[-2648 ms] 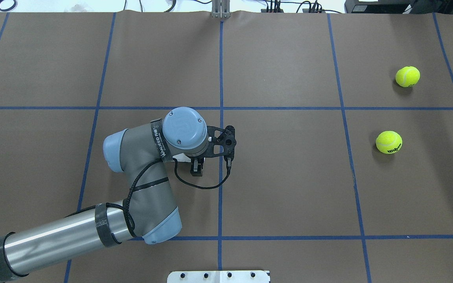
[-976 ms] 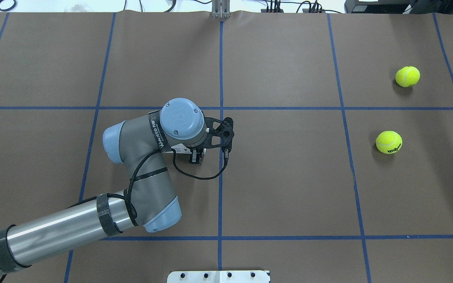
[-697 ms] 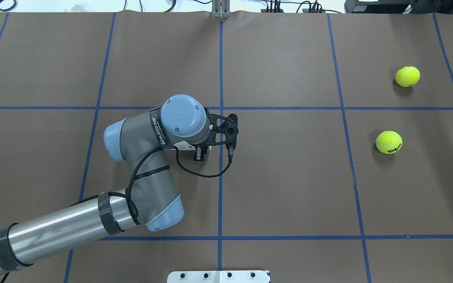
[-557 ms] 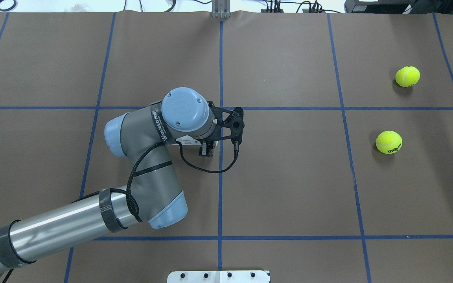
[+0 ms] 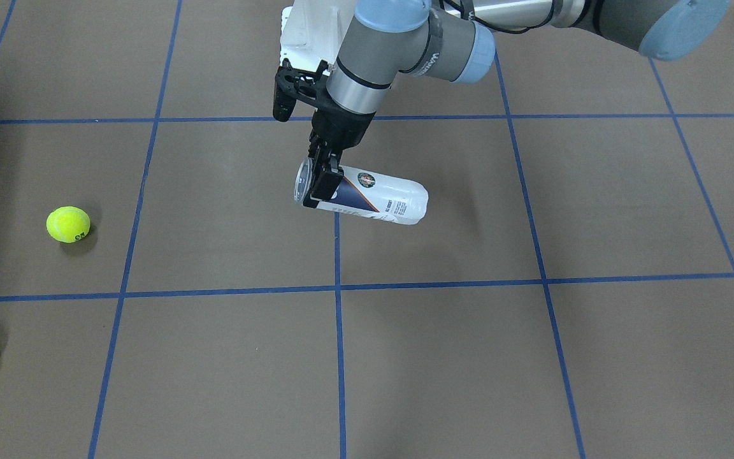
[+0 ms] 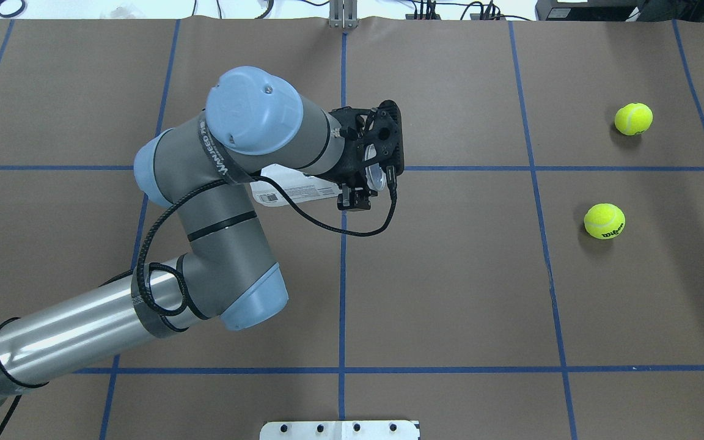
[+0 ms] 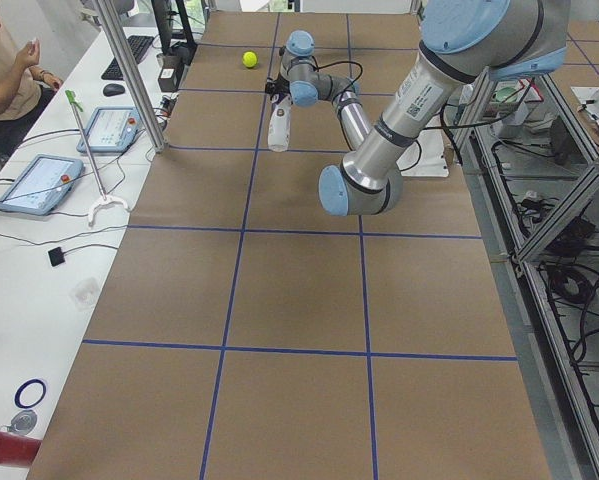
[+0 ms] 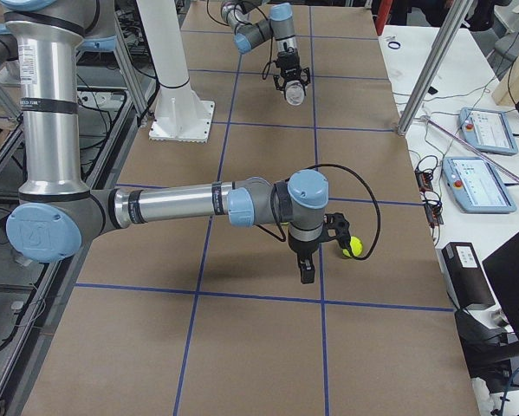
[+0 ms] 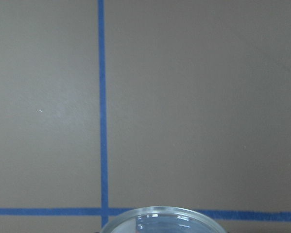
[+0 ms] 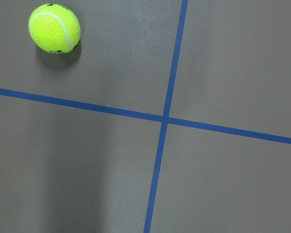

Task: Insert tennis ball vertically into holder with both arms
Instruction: 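Lift and rotate the cup upright with the left gripper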

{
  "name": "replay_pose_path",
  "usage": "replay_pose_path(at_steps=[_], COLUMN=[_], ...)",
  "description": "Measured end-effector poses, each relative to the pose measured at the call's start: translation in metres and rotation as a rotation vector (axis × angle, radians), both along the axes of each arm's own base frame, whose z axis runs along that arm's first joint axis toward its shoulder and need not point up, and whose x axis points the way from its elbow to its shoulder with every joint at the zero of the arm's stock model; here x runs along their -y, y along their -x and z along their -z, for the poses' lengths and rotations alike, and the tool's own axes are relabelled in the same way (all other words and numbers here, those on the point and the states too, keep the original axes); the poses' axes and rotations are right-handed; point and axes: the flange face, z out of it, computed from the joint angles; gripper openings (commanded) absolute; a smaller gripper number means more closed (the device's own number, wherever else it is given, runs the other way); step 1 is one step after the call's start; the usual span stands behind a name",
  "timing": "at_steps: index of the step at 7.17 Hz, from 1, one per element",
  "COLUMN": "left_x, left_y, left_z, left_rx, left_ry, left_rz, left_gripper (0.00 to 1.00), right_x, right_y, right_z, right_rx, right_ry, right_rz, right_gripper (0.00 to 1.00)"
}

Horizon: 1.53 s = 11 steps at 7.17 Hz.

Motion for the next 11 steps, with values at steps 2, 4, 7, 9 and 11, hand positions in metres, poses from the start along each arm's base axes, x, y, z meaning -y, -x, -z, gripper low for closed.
replay_pose_path(at_steps=[2,4,7,9,11], left_x=[-0.009,-0.018,0.001,0.02,0.037], left_y=[0.023,0.042,0.032,0.02,0.007], left_z=[0.027,0.04,-0.007,-0.059,-0.109], left_rx=[-0.255,-0.491,-0.785,-0.896,-0.904], left_ry=[0.01,-0.003,-0.064,-0.105,-0.101], left_rz=[-0.007,-0.021,-0.011,0.039,0.083], left_gripper=[0.78,0.78,0.78,0.78,0.78], right_x=[0.0,0.001,0.002,0.004,0.005], right_y=[0.0,0.0,0.0,0.002,0.005], right_z=[0.001,0.002,0.004,0.008,0.013], right_rx=[0.0,0.0,0.001,0.031,0.071], right_ry=[-0.002,-0.004,-0.01,-0.013,-0.018], right_rz=[0.0,0.0,0.002,0.008,0.016], right_gripper=[1.0,1.0,1.0,1.0,1.0])
